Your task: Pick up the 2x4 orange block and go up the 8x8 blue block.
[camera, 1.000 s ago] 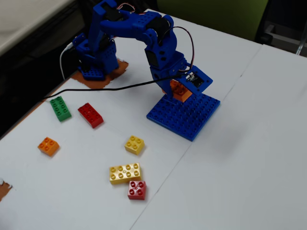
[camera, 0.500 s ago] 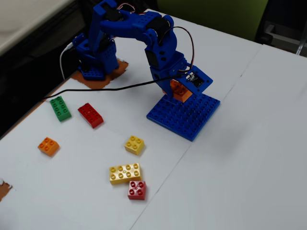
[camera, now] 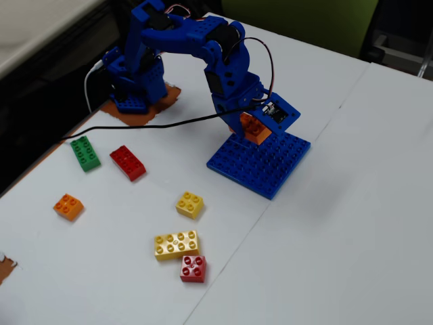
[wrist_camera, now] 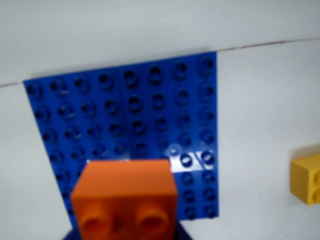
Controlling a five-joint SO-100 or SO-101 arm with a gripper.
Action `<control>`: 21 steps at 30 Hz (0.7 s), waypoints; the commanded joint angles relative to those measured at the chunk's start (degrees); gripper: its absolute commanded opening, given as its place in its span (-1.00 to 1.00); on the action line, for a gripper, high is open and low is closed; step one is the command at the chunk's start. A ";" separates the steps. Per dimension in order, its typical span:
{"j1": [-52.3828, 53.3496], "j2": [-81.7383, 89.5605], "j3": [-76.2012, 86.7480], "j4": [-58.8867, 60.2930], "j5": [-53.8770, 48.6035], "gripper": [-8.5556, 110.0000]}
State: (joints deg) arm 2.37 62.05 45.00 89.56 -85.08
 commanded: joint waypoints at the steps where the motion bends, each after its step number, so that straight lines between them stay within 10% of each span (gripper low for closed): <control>1: -0.70 1.23 -2.99 -0.97 0.00 -0.85; 21: -0.44 1.41 -2.99 -1.49 0.35 -0.85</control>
State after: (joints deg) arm 2.37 62.05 45.00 89.03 -85.08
